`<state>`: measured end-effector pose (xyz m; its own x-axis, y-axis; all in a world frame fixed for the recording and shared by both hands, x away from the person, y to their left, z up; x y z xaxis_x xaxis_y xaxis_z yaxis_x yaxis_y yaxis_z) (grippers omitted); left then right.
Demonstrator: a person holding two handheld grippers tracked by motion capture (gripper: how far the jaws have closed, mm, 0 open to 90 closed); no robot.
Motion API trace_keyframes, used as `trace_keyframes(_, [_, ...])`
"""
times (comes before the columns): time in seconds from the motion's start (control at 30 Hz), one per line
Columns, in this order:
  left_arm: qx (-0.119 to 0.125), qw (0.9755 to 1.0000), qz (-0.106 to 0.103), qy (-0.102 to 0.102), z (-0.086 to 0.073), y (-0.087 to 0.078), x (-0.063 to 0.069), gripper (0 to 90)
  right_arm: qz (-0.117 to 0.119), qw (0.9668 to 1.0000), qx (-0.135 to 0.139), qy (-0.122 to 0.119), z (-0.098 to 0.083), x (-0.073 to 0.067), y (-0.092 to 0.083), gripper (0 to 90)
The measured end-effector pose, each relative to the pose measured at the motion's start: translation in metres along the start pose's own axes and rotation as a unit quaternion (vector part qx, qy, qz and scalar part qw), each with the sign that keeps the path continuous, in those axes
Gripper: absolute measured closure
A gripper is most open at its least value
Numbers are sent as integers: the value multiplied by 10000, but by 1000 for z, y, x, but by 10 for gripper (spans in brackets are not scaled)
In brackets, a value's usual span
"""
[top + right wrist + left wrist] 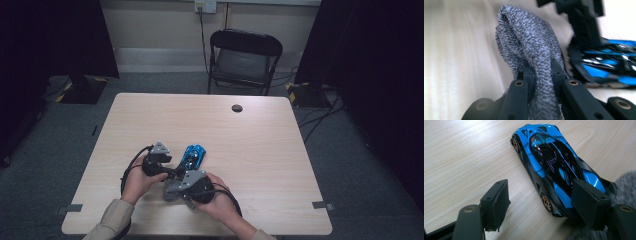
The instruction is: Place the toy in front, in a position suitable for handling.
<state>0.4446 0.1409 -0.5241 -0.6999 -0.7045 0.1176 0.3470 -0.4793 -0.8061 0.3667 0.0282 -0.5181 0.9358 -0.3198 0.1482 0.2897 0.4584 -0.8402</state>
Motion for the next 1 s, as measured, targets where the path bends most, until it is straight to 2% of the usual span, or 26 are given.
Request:
trace_keyframes(0.1, [9, 10000, 12, 29, 0, 0, 0, 304, -41, 9999, -13, 115, -6, 9, -2, 800])
trace_keyframes(0.2, [67, 10000, 7, -25, 0, 0, 0, 304, -42, 9997, 16, 228, -11, 16, -6, 800])
trace_keyframes(0.7, [131, 9999, -17, -86, -1, 0, 1, 306, -180, 9991, -56, 367, -32, 28, -20, 799])
trace_keyframes(1.0, [88, 10000, 26, -21, -1, 0, 0, 306, -279, 9983, -45, 511, -45, 37, -26, 799])
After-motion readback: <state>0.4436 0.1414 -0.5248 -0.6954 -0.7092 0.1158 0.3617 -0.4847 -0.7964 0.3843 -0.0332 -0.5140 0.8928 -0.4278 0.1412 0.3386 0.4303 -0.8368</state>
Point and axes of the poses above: each handheld gripper's, and its own axes: y roughly forward along the jaws, z roughly out of its top, x roughly to its right, the point moved 7 cm from there along y, roughly forward along the jaws, and after that the axes turned 11 degrees about -x, right-handed, at the moved point
